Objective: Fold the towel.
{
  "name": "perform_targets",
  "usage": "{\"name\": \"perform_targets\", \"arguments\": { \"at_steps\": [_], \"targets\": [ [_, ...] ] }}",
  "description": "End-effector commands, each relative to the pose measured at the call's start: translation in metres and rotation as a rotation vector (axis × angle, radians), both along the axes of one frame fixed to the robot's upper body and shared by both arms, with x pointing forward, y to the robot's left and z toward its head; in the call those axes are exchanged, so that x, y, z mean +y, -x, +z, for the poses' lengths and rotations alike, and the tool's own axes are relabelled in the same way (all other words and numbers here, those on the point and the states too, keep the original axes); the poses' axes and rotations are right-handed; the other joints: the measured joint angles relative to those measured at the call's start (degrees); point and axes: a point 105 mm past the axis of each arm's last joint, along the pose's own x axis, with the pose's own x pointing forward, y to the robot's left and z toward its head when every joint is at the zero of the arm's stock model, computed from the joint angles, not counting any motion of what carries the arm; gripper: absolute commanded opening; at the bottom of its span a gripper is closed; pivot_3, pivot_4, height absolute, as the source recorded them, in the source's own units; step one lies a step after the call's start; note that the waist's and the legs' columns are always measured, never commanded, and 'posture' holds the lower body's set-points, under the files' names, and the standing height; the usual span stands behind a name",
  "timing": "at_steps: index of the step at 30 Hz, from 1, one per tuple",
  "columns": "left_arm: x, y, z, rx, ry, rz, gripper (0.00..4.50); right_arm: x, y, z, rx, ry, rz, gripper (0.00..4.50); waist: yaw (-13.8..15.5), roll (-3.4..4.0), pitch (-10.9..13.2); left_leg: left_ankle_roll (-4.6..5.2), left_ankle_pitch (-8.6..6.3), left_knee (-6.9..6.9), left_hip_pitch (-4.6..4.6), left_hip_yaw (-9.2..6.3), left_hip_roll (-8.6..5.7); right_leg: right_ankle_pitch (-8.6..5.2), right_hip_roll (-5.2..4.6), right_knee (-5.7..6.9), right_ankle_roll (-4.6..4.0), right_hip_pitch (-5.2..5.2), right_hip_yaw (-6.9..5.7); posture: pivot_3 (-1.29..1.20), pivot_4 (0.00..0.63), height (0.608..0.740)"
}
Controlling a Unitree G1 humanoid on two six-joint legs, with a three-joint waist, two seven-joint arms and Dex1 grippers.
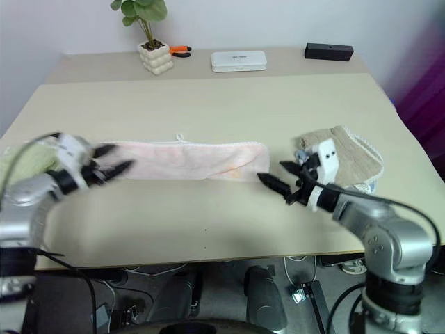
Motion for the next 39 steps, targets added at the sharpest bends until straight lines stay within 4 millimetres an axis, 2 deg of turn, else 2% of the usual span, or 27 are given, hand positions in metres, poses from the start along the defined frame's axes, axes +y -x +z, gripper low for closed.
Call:
{"name": "perform_targets", "arguments": {
  "at_steps": [1, 4, 7, 10, 15, 18, 25, 29, 30, 31, 34, 38, 39],
  "targets": [
    [-0.047, 0.02, 0.013, -0.039, 0.017, -0.173, 3.35, 0.005, 0.008, -0.007, 0.08, -0.044, -0.074, 4.43, -0.12, 0.01, 0.0, 0.0, 0.0, 0.0, 0.01, 0.01, 0.0, -0.02, 0.0, 0.0, -0.03, 0.0, 0.01, 0.0, 0.15, 0.738],
    [-0.08, 0.037, 0.005, -0.017, 0.024, -0.298, 3.35, 0.015, 0.0, -0.022, 0.201, -0.161, -0.181, 4.43, -0.4, 0.11, -0.03, 0.0, 0.0, -0.01, 0.05, 0.0, 0.01, -0.03, 0.1, 0.02, -0.06, -0.01, 0.01, 0.0, 0.15, 0.738],
    [-0.095, 0.045, 0.005, -0.001, 0.055, -0.335, 3.35, 0.024, -0.009, -0.03, 0.296, -0.24, -0.256, 4.43, -0.62, 0.19, -0.07, 0.01, 0.0, -0.06, 0.08, 0.04, 0.01, -0.02, 0.14, 0.04, -0.03, -0.05, 0.05, 0.0, 0.15, 0.738],
    [-0.101, 0.05, 0.005, 0.007, 0.073, -0.348, 3.35, 0.025, -0.024, -0.037, 0.375, -0.321, -0.359, 4.43, -0.44, 0.2, -0.08, 0.01, 0.0, -0.05, 0.06, 0.04, -0.01, -0.01, 0.13, 0.03, 0.0, -0.06, 0.04, 0.0, 0.15, 0.738],
    [-0.095, 0.052, 0.004, 0.017, 0.066, -0.317, 3.35, 0.025, -0.044, -0.037, 0.441, -0.437, -0.463, 4.43, -0.24, 0.25, -0.13, 0.01, 0.0, -0.01, 0.04, 0.02, -0.03, -0.03, 0.1, -0.01, -0.03, -0.02, 0.0, 0.0, 0.15, 0.738],
    [-0.092, 0.054, 0.002, 0.02, 0.05, -0.308, 3.35, 0.023, -0.052, -0.038, 0.467, -0.478, -0.521, 3.6, -0.22, 0.25, -0.14, 0.01, 0.0, -0.03, 0.04, 0.02, -0.03, -0.03, 0.1, -0.02, -0.02, -0.02, 0.0, 0.0, 0.15, 0.738],
    [-0.093, 0.057, 0.0, 0.025, 0.061, -0.294, 3.35, 0.019, -0.051, -0.031, 0.448, -0.492, -0.525, 0.06, -0.58, 0.3, -0.13, 0.02, 0.0, -0.07, 0.03, 0.02, -0.03, -0.07, 0.09, -0.03, -0.06, -0.03, 0.0, 0.0, 0.15, 0.738],
    [-0.095, 0.056, 0.0, 0.025, 0.08, -0.289, 3.35, 0.009, -0.044, -0.024, 0.389, -0.474, -0.516, 0.06, -0.71, 0.35, -0.1, 0.02, 0.0, -0.1, 0.04, 0.02, -0.01, -0.11, 0.12, -0.03, -0.13, -0.04, 0.0, 0.0, 0.15, 0.738],
    [-0.095, 0.055, 0.0, 0.025, 0.081, -0.287, 3.35, 0.008, -0.042, -0.022, 0.378, -0.488, -0.506, 0.61, -0.7, 0.35, -0.1, 0.02, 0.0, -0.1, 0.04, 0.02, -0.01, -0.1, 0.12, -0.03, -0.12, -0.05, 0.0, 0.0, 0.15, 0.738],
    [-0.095, 0.055, -0.001, 0.025, 0.082, -0.286, 3.35, 0.008, -0.041, -0.021, 0.372, -0.495, -0.5, 0.88, -0.7, 0.35, -0.1, 0.02, 0.0, -0.1, 0.03, 0.02, -0.01, -0.1, 0.12, -0.03, -0.11, -0.05, 0.0, 0.0, 0.15, 0.738],
    [-0.094, 0.052, -0.001, 0.025, 0.086, -0.278, 3.35, 0.018, -0.028, -0.01, 0.319, -0.481, -0.391, 2.27, -0.65, 0.35, -0.1, 0.03, 0.0, -0.1, 0.03, 0.02, -0.01, -0.11, 0.12, -0.04, -0.12, -0.05, 0.0, 0.0, 0.15, 0.738],
    [-0.093, 0.051, -0.003, 0.027, 0.087, -0.275, 3.35, 0.029, -0.012, -0.018, 0.348, -0.426, -0.31, 4.28, -0.7, 0.35, -0.1, 0.03, 0.0, -0.1, 0.02, 0.01, -0.01, -0.13, 0.11, -0.05, -0.13, -0.05, 0.0, 0.0, 0.15, 0.738],
    [-0.093, 0.051, -0.003, 0.028, 0.085, -0.276, 3.35, 0.031, -0.01, -0.024, 0.375, -0.411, -0.299, 4.4, -0.7, 0.35, -0.1, 0.03, 0.0, -0.1, 0.02, 0.01, -0.01, -0.13, 0.11, -0.06, -0.14, -0.05, 0.0, 0.0, 0.15, 0.738]
  ]
}}
